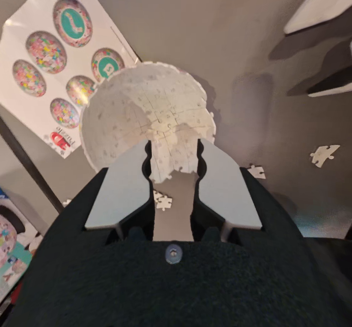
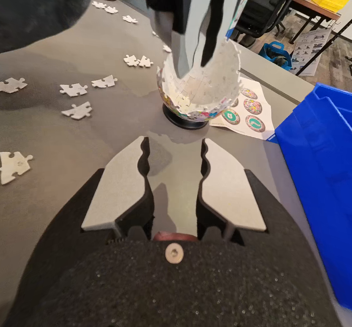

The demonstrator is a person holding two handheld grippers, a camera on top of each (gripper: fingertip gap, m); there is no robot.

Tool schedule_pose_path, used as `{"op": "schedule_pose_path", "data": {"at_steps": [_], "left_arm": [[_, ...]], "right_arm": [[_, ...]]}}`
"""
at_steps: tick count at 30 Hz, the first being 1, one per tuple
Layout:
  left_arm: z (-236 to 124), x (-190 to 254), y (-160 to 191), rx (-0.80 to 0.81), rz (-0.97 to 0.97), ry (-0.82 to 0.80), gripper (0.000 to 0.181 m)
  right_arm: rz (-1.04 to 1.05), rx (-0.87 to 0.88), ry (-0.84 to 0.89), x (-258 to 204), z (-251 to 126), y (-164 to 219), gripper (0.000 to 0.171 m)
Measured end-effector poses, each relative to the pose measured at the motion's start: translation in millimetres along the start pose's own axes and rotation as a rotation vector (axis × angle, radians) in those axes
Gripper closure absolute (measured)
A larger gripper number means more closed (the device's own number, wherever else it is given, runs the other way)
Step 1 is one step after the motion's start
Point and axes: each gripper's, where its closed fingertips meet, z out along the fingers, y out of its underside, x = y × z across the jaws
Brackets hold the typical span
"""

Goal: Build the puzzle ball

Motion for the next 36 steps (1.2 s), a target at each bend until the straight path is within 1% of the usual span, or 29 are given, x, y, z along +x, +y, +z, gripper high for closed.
{"op": "schedule_pose_path", "data": {"at_steps": [3,7,10,13,16,19,28,30,31,36], "left_arm": [[22.5,-7.8,0.4,-0.096,0.032,0.018,0.137],[39.5,-8.7,-0.7,-0.154,0.051,0.041,0.137],[40.6,-11.2,1.1,-0.221,0.055,0.011,0.136],[37.0,-3.9,-9.6,-0.199,0.089,0.007,0.137],[39.3,3.7,-12.4,-0.218,0.112,0.018,0.139],[47.0,-1.6,-3.2,-0.293,0.115,-0.007,0.142],[61.4,-11.2,11.6,-0.430,0.124,-0.005,0.144],[64.5,-11.5,13.4,-0.445,0.121,0.007,0.144],[65.5,-11.8,13.2,-0.447,0.124,0.010,0.148],[68.0,-15.9,14.0,-0.470,0.133,0.019,0.149]], "right_arm": [[0.014,-0.003,0.008,5.3,-1.9,4.1,0.120],[0.011,-0.017,0.015,9.5,-1.5,9.9,0.120],[0.019,-0.016,0.003,8.5,-0.5,10.2,0.119],[0.024,-0.010,-0.002,8.5,-1.1,9.3,0.119],[0.029,-0.008,-0.003,9.2,-1.8,9.4,0.119],[0.033,-0.008,-0.003,9.7,-2.5,9.7,0.119],[0.023,-0.012,-0.007,7.8,-2.1,9.9,0.119],[0.022,-0.014,-0.007,7.7,-1.9,10.4,0.119],[0.022,-0.015,-0.007,7.8,-1.9,10.7,0.119],[0.022,-0.016,-0.010,7.5,-1.5,11.1,0.119]]}}
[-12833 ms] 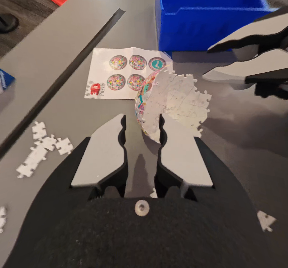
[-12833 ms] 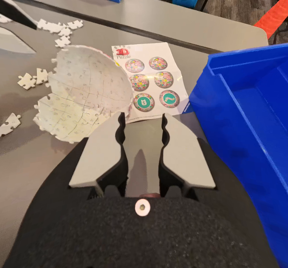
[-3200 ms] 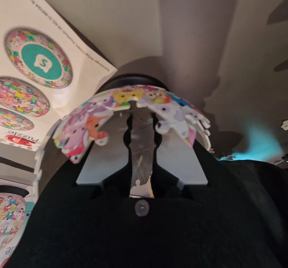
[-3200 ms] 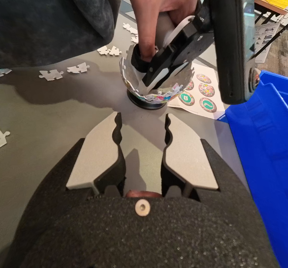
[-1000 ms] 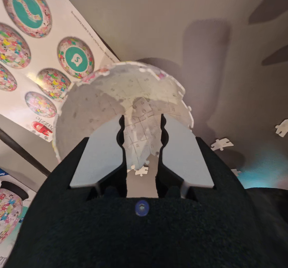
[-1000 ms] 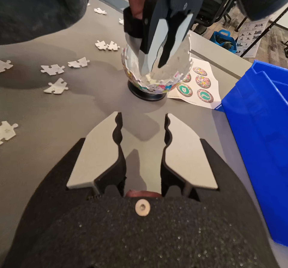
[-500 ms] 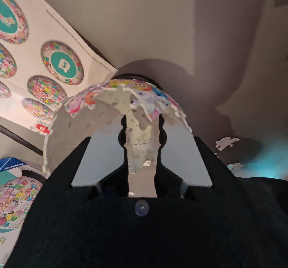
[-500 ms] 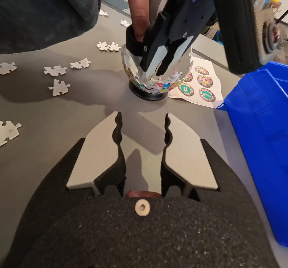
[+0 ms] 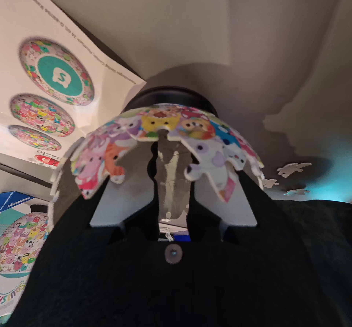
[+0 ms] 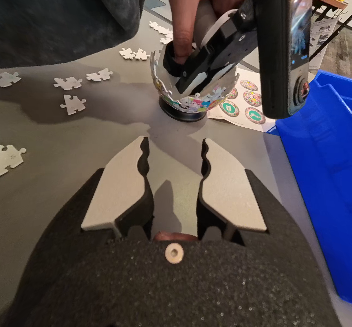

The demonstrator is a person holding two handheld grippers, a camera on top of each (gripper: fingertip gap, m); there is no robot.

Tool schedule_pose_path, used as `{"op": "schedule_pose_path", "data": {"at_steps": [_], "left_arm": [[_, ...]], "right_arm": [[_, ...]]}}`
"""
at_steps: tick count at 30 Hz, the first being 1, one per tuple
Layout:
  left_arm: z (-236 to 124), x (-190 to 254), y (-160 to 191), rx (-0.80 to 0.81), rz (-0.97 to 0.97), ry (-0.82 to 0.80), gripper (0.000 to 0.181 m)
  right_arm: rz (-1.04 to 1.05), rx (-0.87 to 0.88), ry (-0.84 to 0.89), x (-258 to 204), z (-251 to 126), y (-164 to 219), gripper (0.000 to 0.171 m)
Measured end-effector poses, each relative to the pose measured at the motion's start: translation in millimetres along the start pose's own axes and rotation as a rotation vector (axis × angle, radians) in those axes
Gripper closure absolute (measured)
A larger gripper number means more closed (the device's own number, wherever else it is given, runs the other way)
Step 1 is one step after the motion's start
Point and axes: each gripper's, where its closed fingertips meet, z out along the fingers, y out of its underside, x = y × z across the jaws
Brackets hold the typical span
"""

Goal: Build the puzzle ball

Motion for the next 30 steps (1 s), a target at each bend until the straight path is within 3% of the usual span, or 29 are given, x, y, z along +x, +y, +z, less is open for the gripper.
{"op": "schedule_pose_path", "data": {"at_steps": [24,25,26,30], "left_arm": [[0.6,1.2,-2.6,0.017,0.026,0.026,0.157],[0.2,2.2,-2.9,0.021,0.030,0.029,0.163],[-0.5,3.1,-3.9,0.030,0.036,0.030,0.180],[-3.8,4.2,-5.5,0.054,0.030,0.025,0.179]], "right_arm": [[-0.005,-0.006,0.002,0.9,-0.5,1.7,0.119],[-0.006,-0.006,0.002,0.8,-0.5,1.6,0.119],[-0.006,-0.006,0.002,0.8,-0.5,1.8,0.119],[-0.006,-0.007,0.002,0.8,-0.3,1.9,0.119]]}}
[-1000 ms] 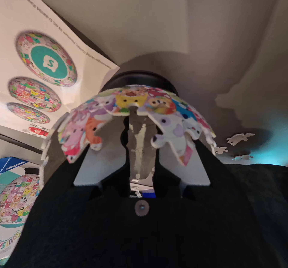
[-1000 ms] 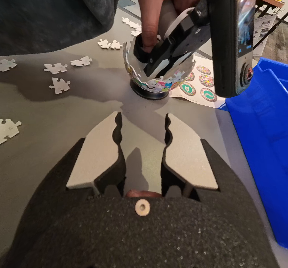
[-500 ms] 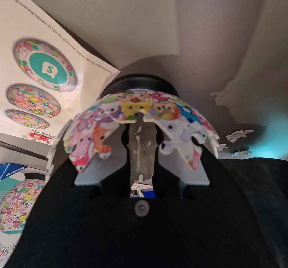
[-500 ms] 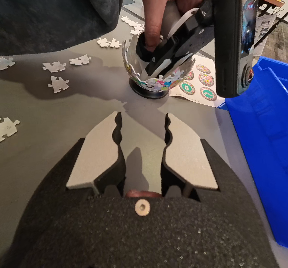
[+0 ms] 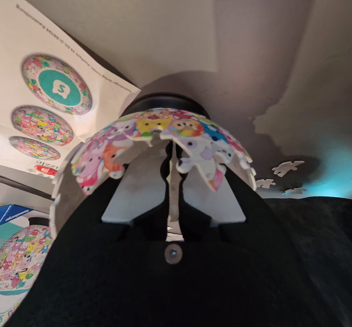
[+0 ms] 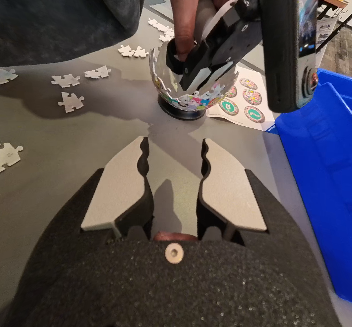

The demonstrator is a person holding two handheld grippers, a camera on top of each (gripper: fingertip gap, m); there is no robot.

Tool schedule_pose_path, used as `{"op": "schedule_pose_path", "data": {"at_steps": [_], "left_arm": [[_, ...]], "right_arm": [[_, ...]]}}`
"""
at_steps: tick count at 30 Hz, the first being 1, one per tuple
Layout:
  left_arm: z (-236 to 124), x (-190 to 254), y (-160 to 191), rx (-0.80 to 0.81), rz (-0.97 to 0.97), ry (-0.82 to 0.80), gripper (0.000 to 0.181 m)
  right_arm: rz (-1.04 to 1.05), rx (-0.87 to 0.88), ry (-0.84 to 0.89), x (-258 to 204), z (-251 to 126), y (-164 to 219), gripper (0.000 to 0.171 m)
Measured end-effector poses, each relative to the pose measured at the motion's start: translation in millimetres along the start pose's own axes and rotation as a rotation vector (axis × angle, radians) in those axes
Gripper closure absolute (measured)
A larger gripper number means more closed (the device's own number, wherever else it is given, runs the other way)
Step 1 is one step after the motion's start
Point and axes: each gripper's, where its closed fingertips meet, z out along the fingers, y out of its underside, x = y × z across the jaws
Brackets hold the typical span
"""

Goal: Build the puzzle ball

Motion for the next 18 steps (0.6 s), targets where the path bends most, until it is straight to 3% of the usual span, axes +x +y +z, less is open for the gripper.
{"op": "schedule_pose_path", "data": {"at_steps": [6,10,18], "left_arm": [[-4.6,-10.1,4.5,0.009,-0.041,-0.053,0.137],[1.9,-13.7,6.3,-0.017,-0.034,-0.071,0.134],[3.8,-8.6,3.6,-0.051,-0.022,-0.026,0.144]], "right_arm": [[-0.005,-0.003,0.001,-0.5,0.2,0.4,0.119],[-0.009,-0.006,-0.001,-1.2,0.5,0.8,0.119],[-0.009,-0.007,-0.004,-1.6,0.6,1.2,0.119]]}}
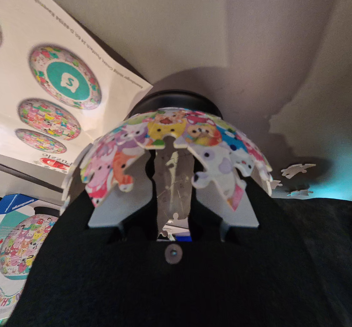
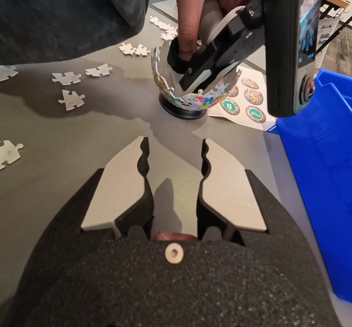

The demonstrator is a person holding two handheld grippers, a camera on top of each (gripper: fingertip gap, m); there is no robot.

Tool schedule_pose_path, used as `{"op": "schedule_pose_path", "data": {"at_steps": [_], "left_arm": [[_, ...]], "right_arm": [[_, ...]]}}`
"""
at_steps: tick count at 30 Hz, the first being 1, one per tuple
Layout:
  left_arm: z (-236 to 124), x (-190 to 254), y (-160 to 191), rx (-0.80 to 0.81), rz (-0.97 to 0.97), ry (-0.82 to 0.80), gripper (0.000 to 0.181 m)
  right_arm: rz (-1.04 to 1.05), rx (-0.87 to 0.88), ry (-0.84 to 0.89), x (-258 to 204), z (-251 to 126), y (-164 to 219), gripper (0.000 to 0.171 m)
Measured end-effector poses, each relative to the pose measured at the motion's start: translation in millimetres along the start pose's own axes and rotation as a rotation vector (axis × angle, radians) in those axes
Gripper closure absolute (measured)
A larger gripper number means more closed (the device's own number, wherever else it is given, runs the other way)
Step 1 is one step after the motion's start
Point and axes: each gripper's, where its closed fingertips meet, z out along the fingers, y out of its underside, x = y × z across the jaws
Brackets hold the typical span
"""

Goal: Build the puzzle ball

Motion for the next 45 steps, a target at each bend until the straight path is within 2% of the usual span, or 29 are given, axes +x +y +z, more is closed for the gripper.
{"op": "schedule_pose_path", "data": {"at_steps": [4,6,21,23,27,29,31,33,42,44,45], "left_arm": [[0.6,-1.9,-0.3,-0.020,0.009,-0.018,0.148],[1.3,-0.3,-1.0,-0.022,0.021,-0.012,0.157],[-0.5,-0.4,0.6,0.014,0.016,-0.057,0.158],[-3.7,-0.5,1.2,0.027,0.016,-0.063,0.181],[-11.2,1.0,3.5,0.048,0.006,-0.062,0.181],[-12.0,-0.2,5.8,0.046,0.004,-0.070,0.176],[-10.5,-2.0,5.7,0.050,-0.001,-0.074,0.153],[-7.1,1.7,5.8,0.040,0.003,-0.040,0.141],[0.7,5.1,4.8,-0.005,0.017,0.057,0.143],[1.5,2.8,4.8,-0.026,0.012,0.063,0.148],[1.7,1.4,4.8,-0.036,0.015,0.058,0.139]], "right_arm": [[-0.001,0.000,0.000,-0.1,-0.2,0.1,0.119],[-0.001,0.000,0.001,0.3,-0.4,0.3,0.119],[-0.004,-0.003,0.000,0.1,0.0,1.0,0.118],[-0.005,-0.004,0.000,-0.1,0.1,1.0,0.118],[-0.010,-0.007,0.000,-0.8,0.6,1.3,0.118],[-0.013,-0.008,0.000,-1.2,0.5,1.1,0.118],[-0.014,-0.008,0.000,-1.4,0.5,0.9,0.118],[-0.013,-0.008,0.000,-1.4,0.5,0.9,0.118],[-0.012,-0.011,-0.001,-1.0,1.1,1.8,0.118],[-0.013,-0.010,0.000,-0.7,0.9,1.7,0.118],[-0.012,-0.009,0.000,-0.5,0.9,1.7,0.119]]}}
